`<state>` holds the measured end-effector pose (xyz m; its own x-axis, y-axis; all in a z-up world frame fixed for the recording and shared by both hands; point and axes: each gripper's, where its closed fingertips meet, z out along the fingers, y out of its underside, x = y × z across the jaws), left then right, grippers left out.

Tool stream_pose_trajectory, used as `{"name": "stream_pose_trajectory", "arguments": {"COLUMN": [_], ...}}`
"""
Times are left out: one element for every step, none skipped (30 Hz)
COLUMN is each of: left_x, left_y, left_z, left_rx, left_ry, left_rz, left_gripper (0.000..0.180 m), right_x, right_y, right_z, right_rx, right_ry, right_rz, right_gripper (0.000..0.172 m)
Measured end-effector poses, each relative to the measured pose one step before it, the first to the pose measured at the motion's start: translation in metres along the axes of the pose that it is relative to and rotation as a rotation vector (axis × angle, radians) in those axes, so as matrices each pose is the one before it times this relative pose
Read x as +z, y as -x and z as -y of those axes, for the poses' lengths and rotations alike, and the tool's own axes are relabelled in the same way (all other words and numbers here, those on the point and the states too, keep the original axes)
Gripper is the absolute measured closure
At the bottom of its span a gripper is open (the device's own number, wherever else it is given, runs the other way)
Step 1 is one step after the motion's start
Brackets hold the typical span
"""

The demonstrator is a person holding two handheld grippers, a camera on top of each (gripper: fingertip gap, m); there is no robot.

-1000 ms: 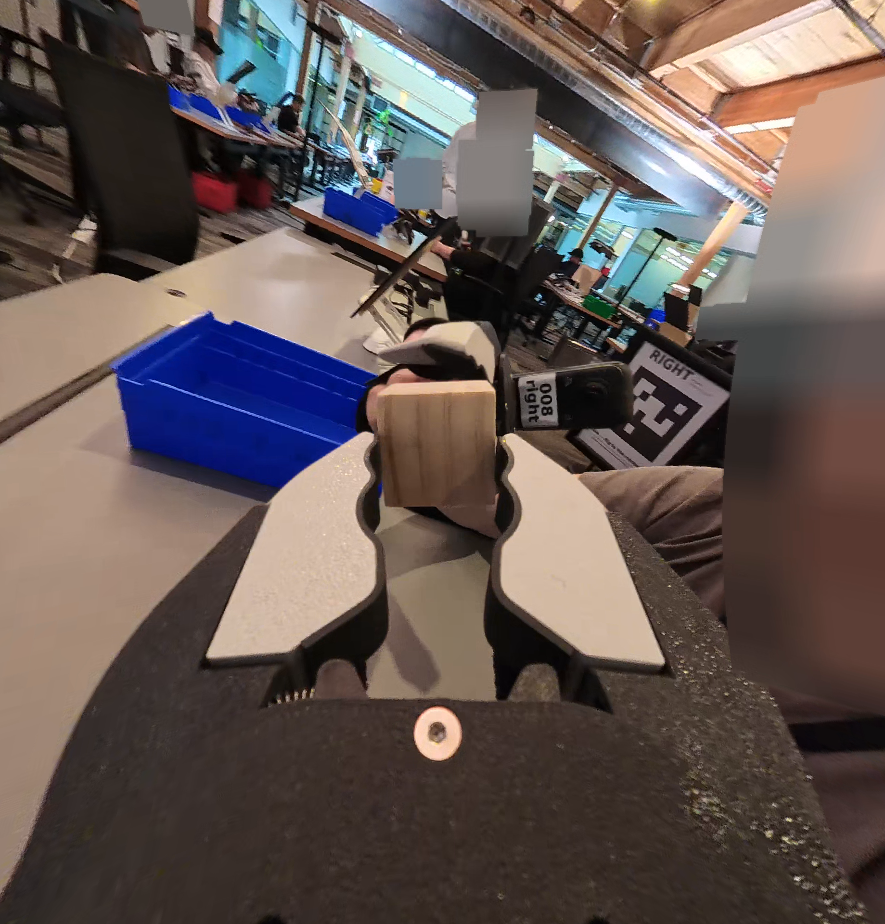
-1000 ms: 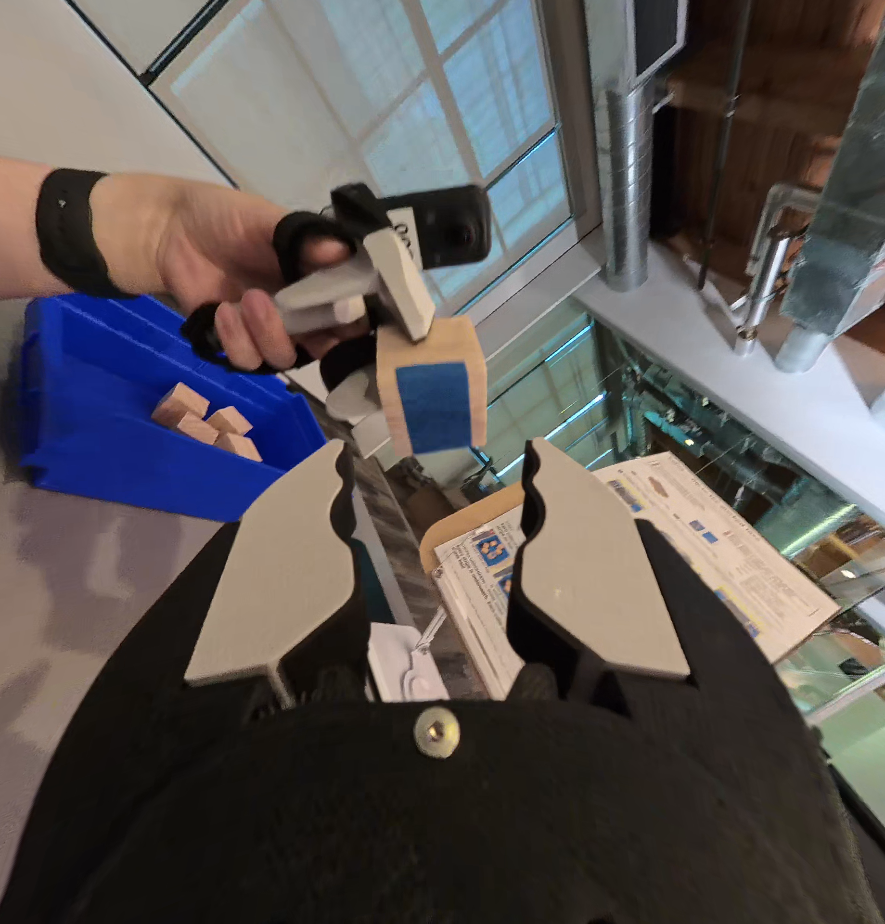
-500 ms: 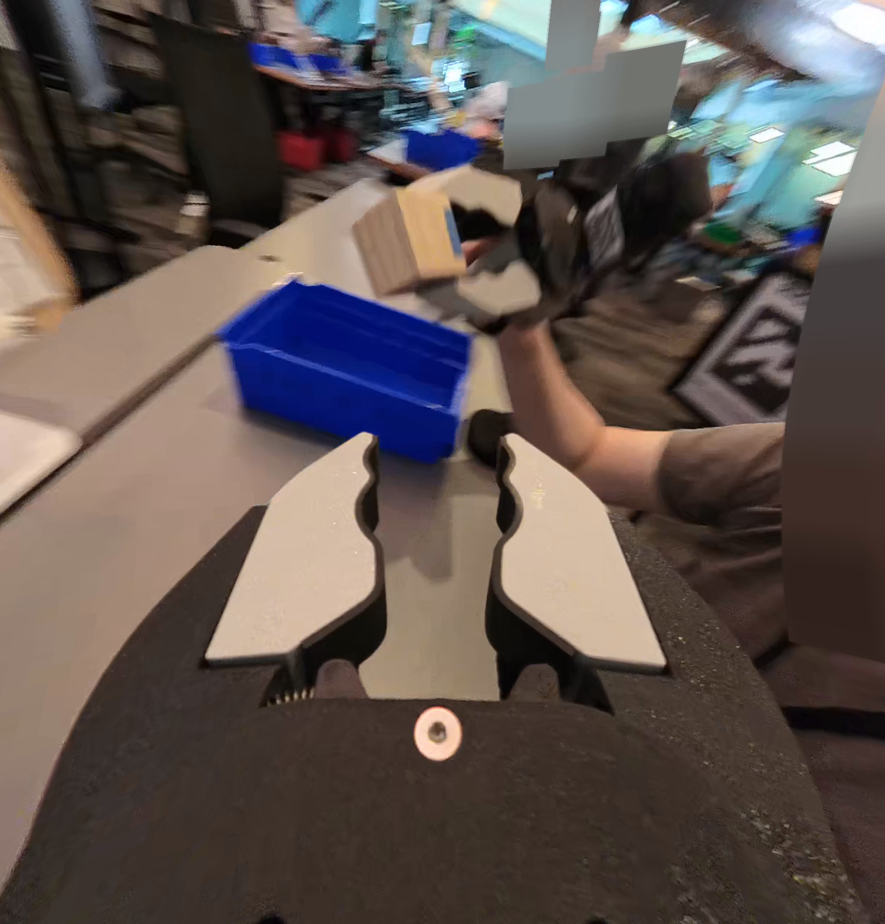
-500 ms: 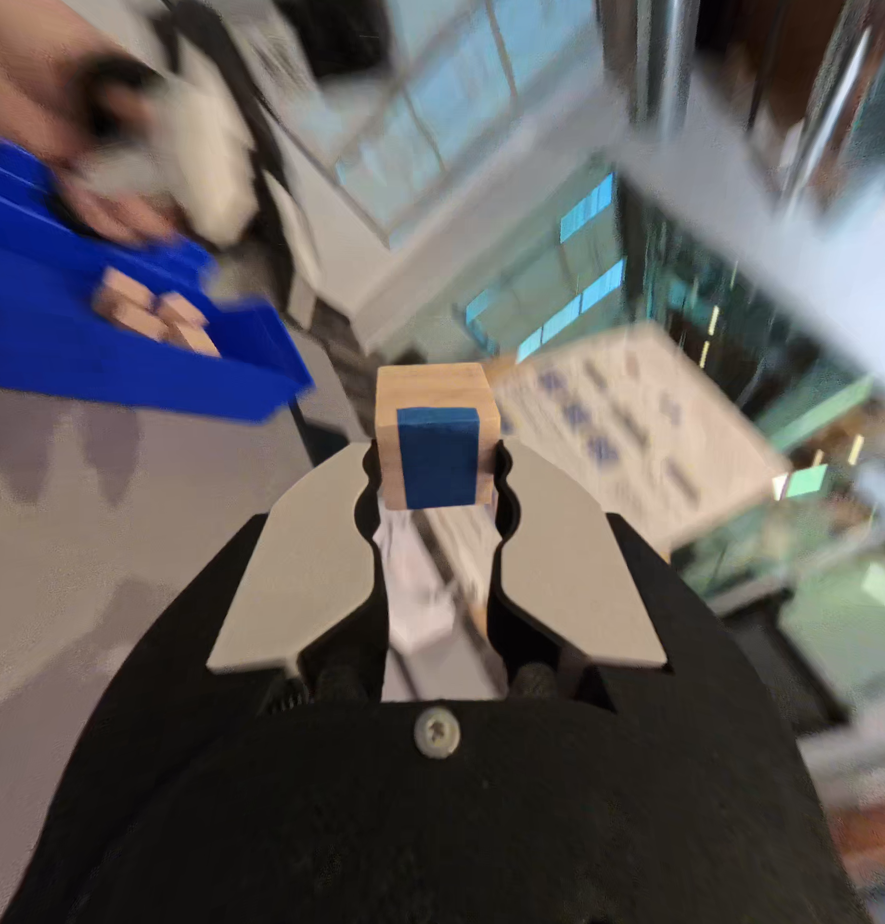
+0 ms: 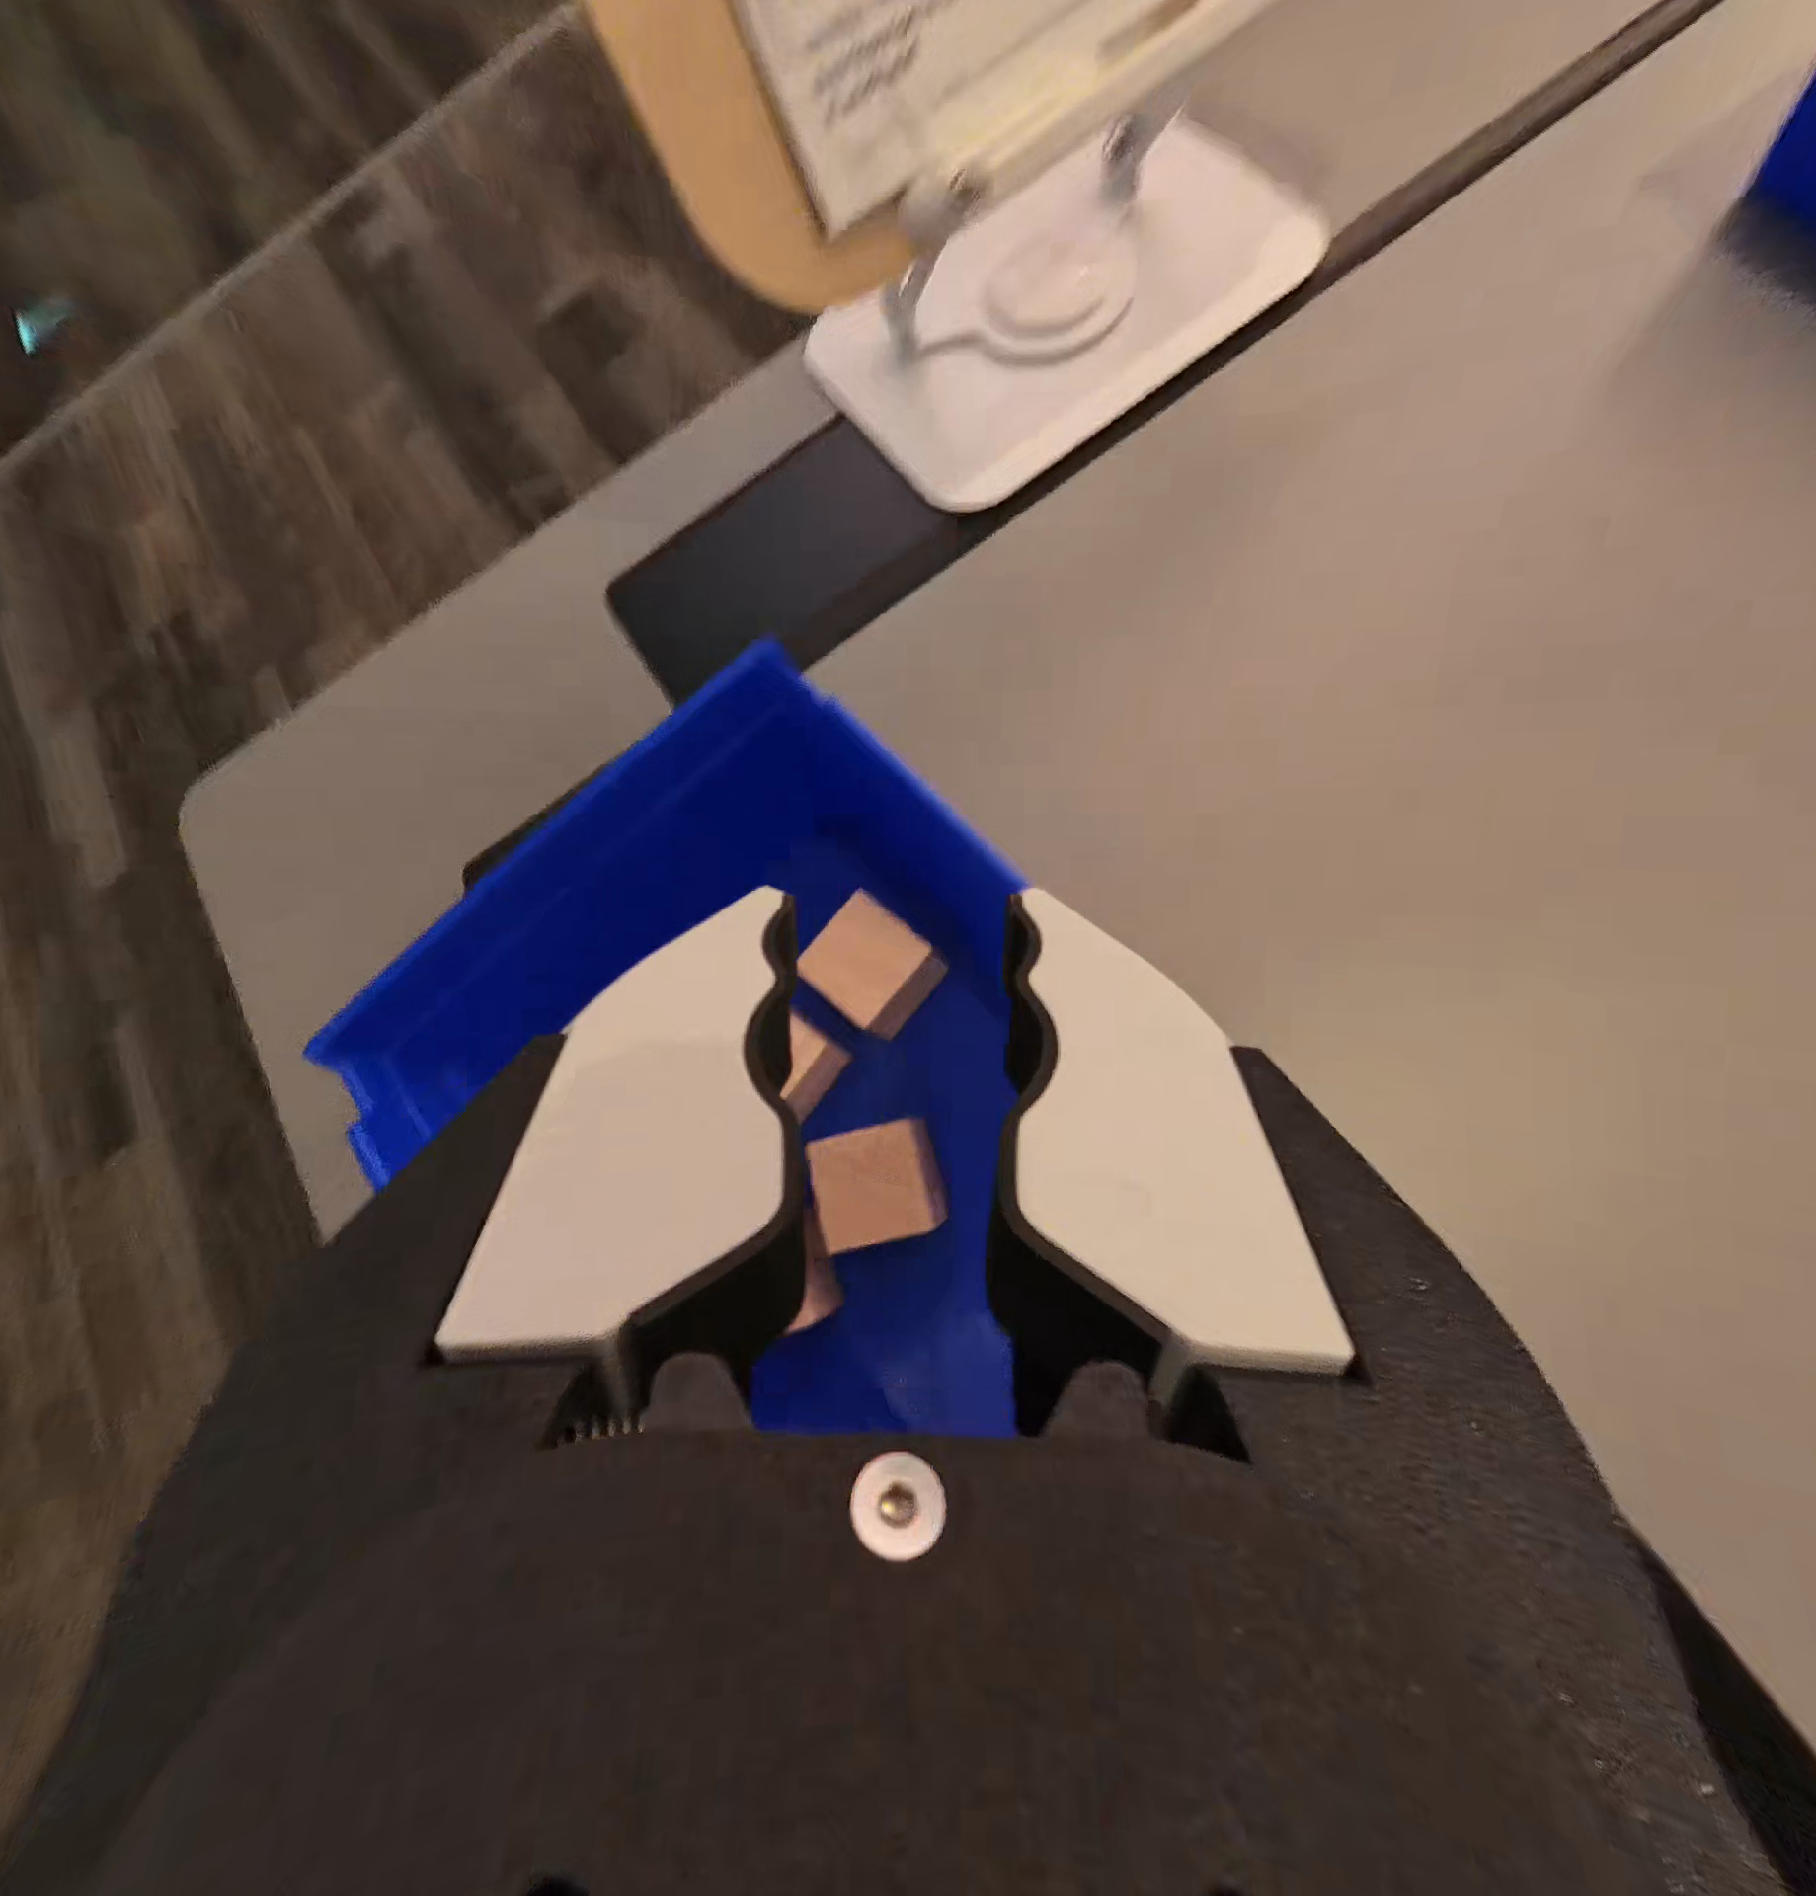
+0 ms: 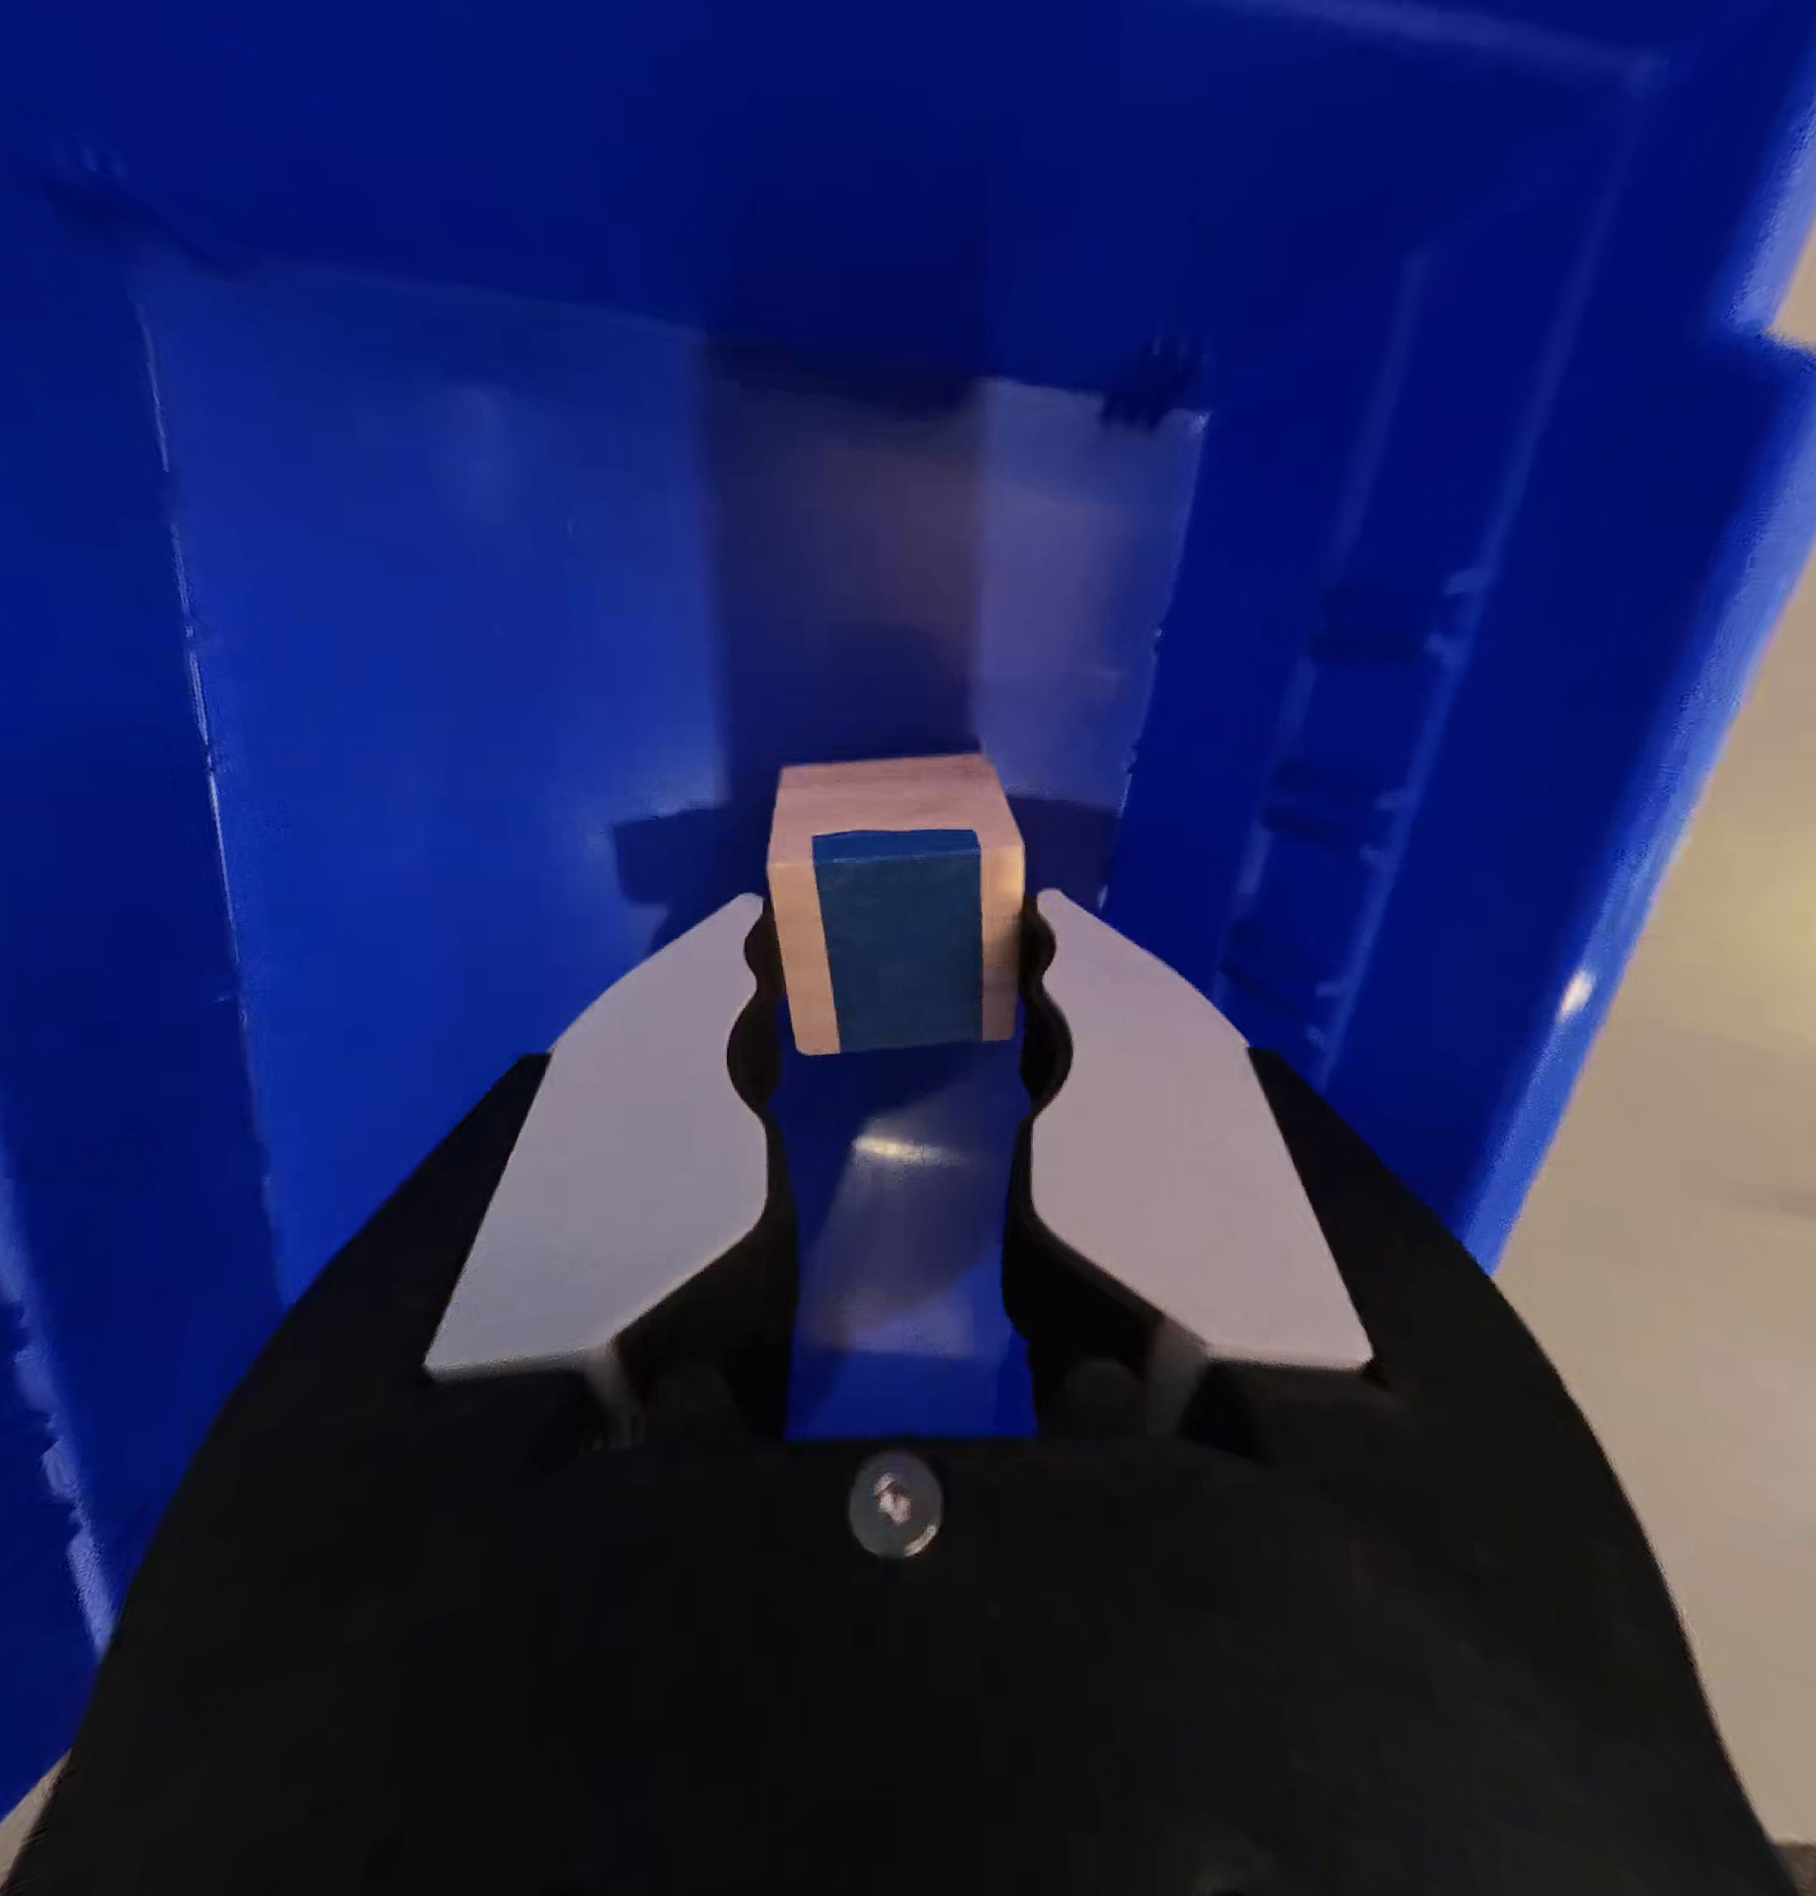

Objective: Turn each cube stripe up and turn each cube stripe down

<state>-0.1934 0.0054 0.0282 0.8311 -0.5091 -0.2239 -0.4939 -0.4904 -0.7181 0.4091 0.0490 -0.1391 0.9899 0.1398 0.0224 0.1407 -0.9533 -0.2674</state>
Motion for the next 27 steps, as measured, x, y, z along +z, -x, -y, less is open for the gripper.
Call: {"name": "stream_pose_trajectory", "arguments": {"left_x": [0.00628, 0.00713, 0.00785, 0.00910, 0.00958, 0.00920, 0.00873, 0.00839, 0.00851, 0.00820, 0.00814, 0.00707, 0.00598, 0.00547, 0.00452, 0.00368, 0.00350, 0.00365, 0.00373, 0.00400, 0.00410, 0.00403, 0.00366, 0.00147, 0.00001, 0.00018, 0.00024], "left_y": [0.01020, 0.00900, 0.00613, 0.00343, 0.00133, -0.00282, -0.00659, -0.00612, -0.00333, -0.00455, -0.00261, 0.00189, -0.00119, -0.00458, -0.00133, 0.00216, -0.00109, -0.00096, -0.00051, -0.00028, 0.00177, -0.00043, -0.00151, 0.00096, 0.00186, 0.00001, -0.00048], "left_z": [-0.00997, -0.00817, -0.00619, -0.00432, -0.00387, -0.00288, -0.00136, -0.00139, -0.00336, -0.00746, -0.00784, -0.00537, -0.00274, 0.00099, 0.00361, 0.00366, 0.00162, -0.00135, -0.00398, -0.00448, -0.00312, -0.00335, -0.00360, 0.00031, 0.00229, -0.00004, -0.00079], "left_rx": [-0.0040, 0.0094, 0.0157, 0.0003, -0.0217, -0.0153, 0.0225, 0.0710, 0.0971, 0.0821, 0.0614, 0.0376, 0.0102, 0.0020, 0.0163, 0.0227, 0.0238, 0.0197, 0.0115, 0.0075, 0.0043, -0.0055, -0.0110, -0.0106, -0.0067, 0.0008, -0.0030], "left_ry": [0.0401, 0.0332, 0.0227, 0.0157, 0.0244, 0.0311, 0.0204, 0.0107, 0.0111, 0.0294, 0.0389, 0.0294, 0.0099, -0.0088, -0.0236, -0.0271, -0.0113, 0.0108, 0.0268, 0.0283, 0.0134, 0.0115, 0.0147, -0.0050, -0.0206, -0.0018, 0.0061], "left_rz": [0.0236, 0.0263, 0.0165, 0.0037, -0.0081, -0.0279, -0.0421, -0.0260, 0.0025, -0.0025, -0.0034, 0.0186, -0.0103, -0.0392, -0.0159, 0.0109, -0.0065, -0.0053, -0.0064, -0.0065, 0.0055, -0.0138, -0.0236, -0.0104, -0.0001, -0.0060, -0.0097], "left_gripper": [0.142, 0.142, 0.142, 0.142, 0.142, 0.141, 0.141, 0.139, 0.134, 0.133, 0.127, 0.122, 0.126, 0.124, 0.123, 0.125, 0.128, 0.129, 0.130, 0.129, 0.129, 0.130, 0.129, 0.131, 0.128, 0.129, 0.129], "right_x": [0.00033, 0.00063, 0.00055, 0.00057, 0.00009, -0.00068, -0.00146, -0.00232, -0.00291, -0.00324, -0.00337, -0.00333, -0.00335, -0.00344, -0.00344, -0.00352, -0.00355, -0.00347, -0.00348, -0.00321, -0.00307, -0.00265, -0.00220, -0.00148, -0.00080, -0.00006, 0.00060], "right_y": [-0.00049, 0.00036, 0.00049, 0.00098, 0.00159, 0.00222, 0.00252, 0.00243, 0.00256, 0.00224, 0.00201, 0.00260, 0.00319, 0.00287, 0.00199, 0.00084, 0.00061, 0.00085, 0.00104, 0.00125, 0.00161, 0.00171, 0.00178, 0.00184, 0.00158, 0.00101, 0.00059], "right_z": [0.00110, 0.00058, 0.00125, 0.00137, 0.00113, 0.00159, 0.00185, 0.00206, 0.00253, 0.00286, 0.00303, 0.00288, 0.00265, 0.00224, 0.00163, 0.00150, 0.00147, 0.00145, 0.00148, 0.00118, 0.00106, 0.00102, 0.00108, 0.00098, 0.00054, 0.00003, -0.00020], "right_rx": [-0.0006, -0.0078, -0.0151, -0.0121, -0.0054, -0.0044, -0.0111, -0.0169, -0.0171, -0.0109, -0.0048, -0.0064, -0.0085, -0.0080, -0.0079, -0.0078, -0.0084, -0.0076, -0.0064, -0.0067, -0.0051, -0.0042, -0.0055, -0.0065, -0.0054, -0.0041, -0.0044], "right_ry": [-0.0011, 0.0028, -0.0027, -0.0027, -0.0022, -0.0035, -0.0067, -0.0110, -0.0150, -0.0174, -0.0178, -0.0182, -0.0176, -0.0151, -0.0110, -0.0097, -0.0099, -0.0105, -0.0105, -0.0094, -0.0081, -0.0070, -0.0066, -0.0050, -0.0014, 0.0024, 0.0049], "right_rz": [-0.0078, -0.0051, -0.0064, -0.0033, 0.0023, 0.0055, 0.0049, 0.0035, 0.0042, 0.0036, 0.0032, 0.0072, 0.0105, 0.0087, 0.0030, -0.0027, -0.0036, -0.0015, 0.0001, 0.0024, 0.0044, 0.0051, 0.0044, 0.0046, 0.0037, 0.0004, -0.0016], "right_gripper": [0.126, 0.126, 0.126, 0.126, 0.125, 0.122, 0.118, 0.117, 0.115, 0.114, 0.113, 0.113, 0.113, 0.114, 0.113, 0.113, 0.113, 0.114, 0.114, 0.114, 0.113, 0.113, 0.113, 0.113, 0.113, 0.113, 0.113]}}
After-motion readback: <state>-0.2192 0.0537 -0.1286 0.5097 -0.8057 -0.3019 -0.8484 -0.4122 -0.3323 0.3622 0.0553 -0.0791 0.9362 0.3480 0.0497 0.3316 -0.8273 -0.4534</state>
